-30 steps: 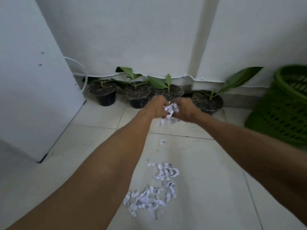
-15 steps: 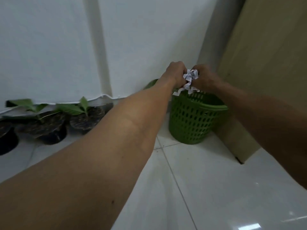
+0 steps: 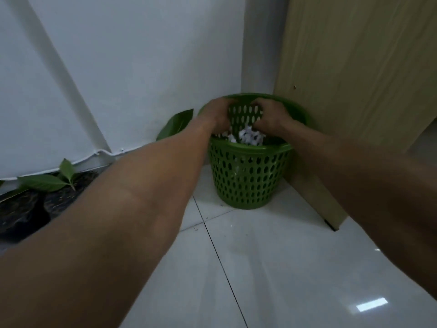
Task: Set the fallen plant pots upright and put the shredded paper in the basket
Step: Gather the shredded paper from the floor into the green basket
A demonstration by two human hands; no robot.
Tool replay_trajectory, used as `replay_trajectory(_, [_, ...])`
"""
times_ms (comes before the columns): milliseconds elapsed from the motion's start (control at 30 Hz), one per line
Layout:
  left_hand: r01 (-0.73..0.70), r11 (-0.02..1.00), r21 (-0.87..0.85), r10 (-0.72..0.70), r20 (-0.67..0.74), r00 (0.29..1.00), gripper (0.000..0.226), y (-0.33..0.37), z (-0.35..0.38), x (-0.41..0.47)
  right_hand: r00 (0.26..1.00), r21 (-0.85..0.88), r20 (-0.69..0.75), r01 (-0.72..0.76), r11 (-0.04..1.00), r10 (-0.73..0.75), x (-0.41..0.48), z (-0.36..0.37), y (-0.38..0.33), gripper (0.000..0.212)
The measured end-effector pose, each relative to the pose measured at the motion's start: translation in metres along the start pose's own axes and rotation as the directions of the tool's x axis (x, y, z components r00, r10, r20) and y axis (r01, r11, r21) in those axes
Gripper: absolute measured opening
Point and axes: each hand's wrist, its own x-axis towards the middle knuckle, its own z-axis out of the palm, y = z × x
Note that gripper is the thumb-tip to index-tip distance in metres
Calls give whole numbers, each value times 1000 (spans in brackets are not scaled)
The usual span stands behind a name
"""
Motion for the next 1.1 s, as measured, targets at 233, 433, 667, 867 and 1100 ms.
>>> replay_trajectory(233, [-16, 968, -251, -3, -75, 997, 78, -8, 10, -32, 996, 73, -86, -15, 997, 21, -40, -21, -9, 44])
replay_trajectory(433, [42, 957, -287, -112, -234, 966, 72, -13, -20, -91, 963, -35, -192, 188, 982, -191, -73, -13, -56, 35])
replay_trajectory(667, [358, 934, 16, -357, -36, 933, 65, -108, -42, -224, 880, -128, 155, 468, 874, -448, -117, 97, -139, 35])
replay_trajectory(867, [641, 729, 238, -684, 266, 679, 93, -195, -22, -400, 589, 18, 768, 373, 928, -252, -197, 219, -177, 119])
replay_trajectory(1100, [816, 394, 423, -905, 331, 266, 158, -230, 22, -591, 317, -13, 929, 543, 839, -190, -302, 303, -204, 157])
